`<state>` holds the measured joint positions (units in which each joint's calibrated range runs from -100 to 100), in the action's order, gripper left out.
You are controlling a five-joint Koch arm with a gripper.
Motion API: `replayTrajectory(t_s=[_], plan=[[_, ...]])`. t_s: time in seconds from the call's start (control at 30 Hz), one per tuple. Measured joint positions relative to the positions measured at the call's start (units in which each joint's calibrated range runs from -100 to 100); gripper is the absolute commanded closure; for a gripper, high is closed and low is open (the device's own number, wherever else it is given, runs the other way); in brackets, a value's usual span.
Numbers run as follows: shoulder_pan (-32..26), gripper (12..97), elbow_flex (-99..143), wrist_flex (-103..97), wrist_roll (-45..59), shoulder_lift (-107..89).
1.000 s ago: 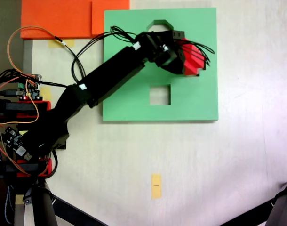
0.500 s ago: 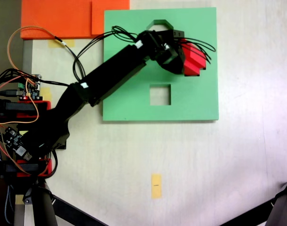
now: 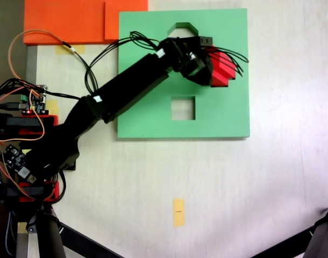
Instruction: Put the cross columnar block into the corresponding hole
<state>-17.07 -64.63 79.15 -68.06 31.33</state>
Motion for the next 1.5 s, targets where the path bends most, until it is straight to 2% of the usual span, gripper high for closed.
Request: replayTrajectory(t_s=[0.57,1.13,1.5], plan=[[1.51,77.4,-1.96,-2.55,-0.2,4.1],[-0.68,77.2,-2.25,-0.39,-0.15,5.88],[-1.51,77.5,-0.49,10.18,-0.15,-12.59]])
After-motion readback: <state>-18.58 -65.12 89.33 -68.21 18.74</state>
